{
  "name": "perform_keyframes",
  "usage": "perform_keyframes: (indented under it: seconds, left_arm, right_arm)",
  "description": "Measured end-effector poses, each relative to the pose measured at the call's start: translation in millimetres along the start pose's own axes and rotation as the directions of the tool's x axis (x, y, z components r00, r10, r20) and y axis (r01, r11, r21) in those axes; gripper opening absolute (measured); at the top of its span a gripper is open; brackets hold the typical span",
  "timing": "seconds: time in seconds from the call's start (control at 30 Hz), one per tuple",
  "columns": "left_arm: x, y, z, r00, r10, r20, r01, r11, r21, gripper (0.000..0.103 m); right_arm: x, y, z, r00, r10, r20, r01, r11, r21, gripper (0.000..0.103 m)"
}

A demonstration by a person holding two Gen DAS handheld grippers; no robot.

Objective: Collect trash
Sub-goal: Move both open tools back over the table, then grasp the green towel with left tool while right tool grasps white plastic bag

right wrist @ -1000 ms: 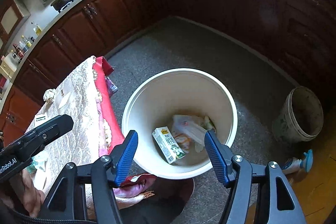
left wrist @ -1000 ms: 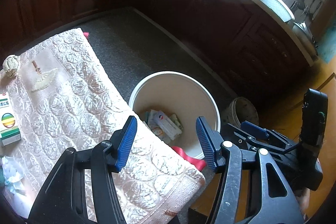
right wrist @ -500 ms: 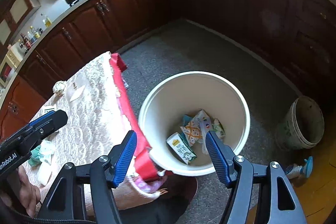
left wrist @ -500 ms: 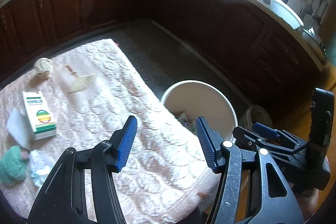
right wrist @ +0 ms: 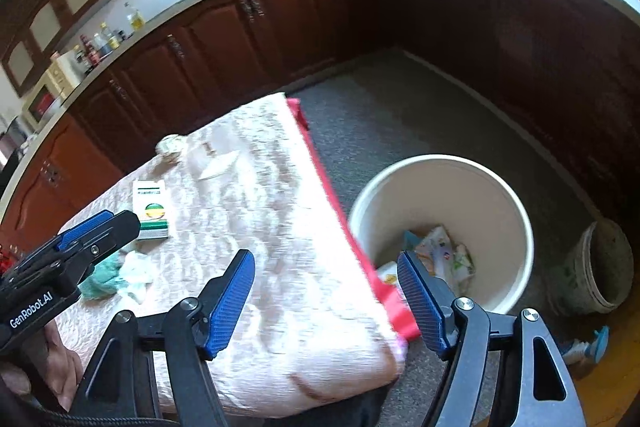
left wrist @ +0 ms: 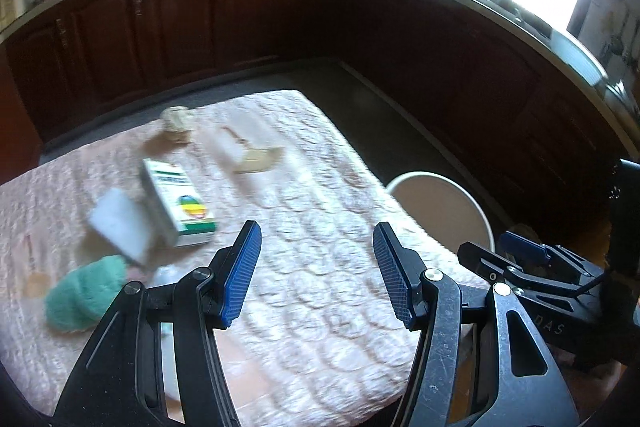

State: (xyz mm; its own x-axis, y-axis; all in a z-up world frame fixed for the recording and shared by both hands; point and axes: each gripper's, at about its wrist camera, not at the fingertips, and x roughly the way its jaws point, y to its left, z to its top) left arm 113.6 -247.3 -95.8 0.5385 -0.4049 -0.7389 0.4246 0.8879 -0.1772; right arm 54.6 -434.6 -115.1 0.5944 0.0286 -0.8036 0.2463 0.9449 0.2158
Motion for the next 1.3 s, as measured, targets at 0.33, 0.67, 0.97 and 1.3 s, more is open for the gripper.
perform_keyframes:
  seconds: [0.33,0.67,0.97,1.3]
  left_arm:
    - [-27,64,-13,0.998,0.066,0.025,-0.063,0.994,-0.089,0.058]
    - [-55,139,-37,0.991,0.129,0.02,-0.125,0.98,-0.153,0.065]
    - [-50,197,-69,0.992,0.116,-0.059,-0.125,0.974,-0.188,0.073]
    - [-22,220,-70,0.989,0.103,-0.111,-0.126,0.964,-0.235,0.073]
  right_arm:
    - [8,63,-1,0.999,0.042,0.008,-0.041,0.995,-0.089,0.073]
    - [9,110,4,0.997,0.071,0.02,-0.067,0.984,-0.167,0.077]
    - [28,138,-2,0.995,0.098,-0.035,-0.103,0.973,-0.206,0.078]
    - [94,183,-22,0.937,0.242,-0.251,-0.292,0.938,-0.185,0.079]
